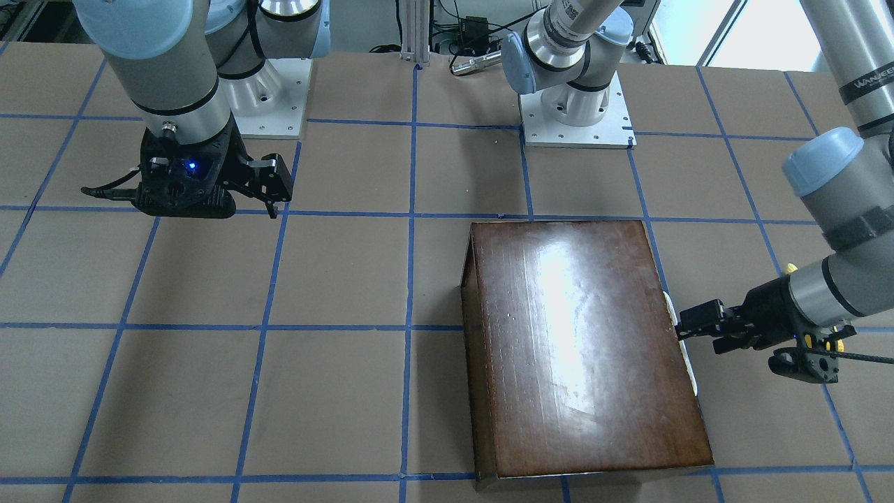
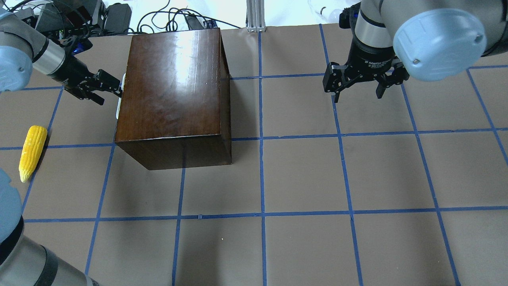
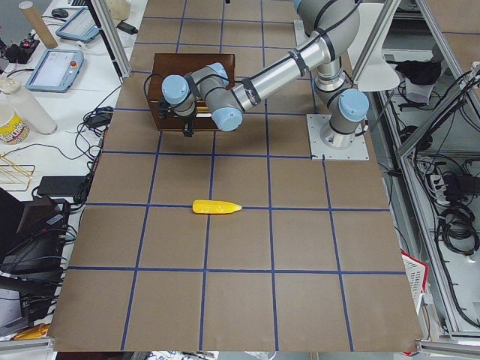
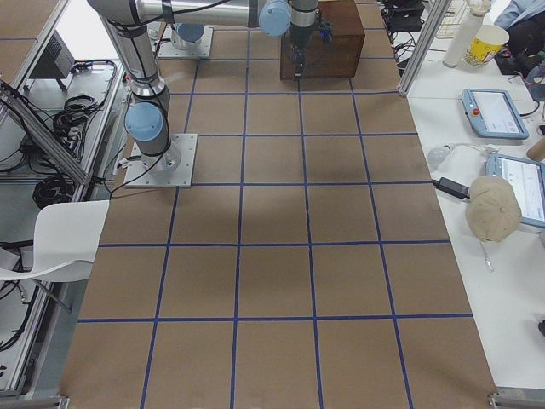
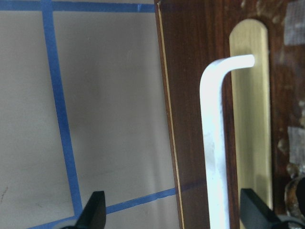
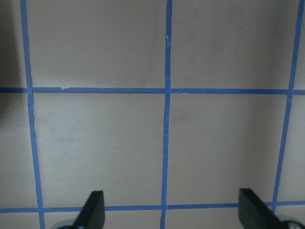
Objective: Open drawer and put corn inside
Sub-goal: 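Lower the left gripper onto the white drawer handle and grasp it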
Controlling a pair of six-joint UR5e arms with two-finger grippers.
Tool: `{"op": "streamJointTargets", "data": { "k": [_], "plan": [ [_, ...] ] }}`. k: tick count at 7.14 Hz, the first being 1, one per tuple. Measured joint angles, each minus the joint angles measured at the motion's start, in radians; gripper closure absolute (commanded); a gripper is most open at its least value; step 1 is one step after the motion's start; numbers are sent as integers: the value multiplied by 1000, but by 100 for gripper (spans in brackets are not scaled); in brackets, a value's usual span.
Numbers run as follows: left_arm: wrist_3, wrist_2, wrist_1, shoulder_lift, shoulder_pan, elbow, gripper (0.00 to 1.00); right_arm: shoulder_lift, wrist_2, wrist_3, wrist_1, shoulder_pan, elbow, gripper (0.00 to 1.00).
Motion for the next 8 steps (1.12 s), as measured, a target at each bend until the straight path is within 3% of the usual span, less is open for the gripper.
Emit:
{"op": "streamJointTargets", "data": {
  "k": [8],
  "plan": [
    [11, -20, 1, -42, 1, 11, 0, 0, 0, 0, -1, 0, 0, 0]
  ]
}}
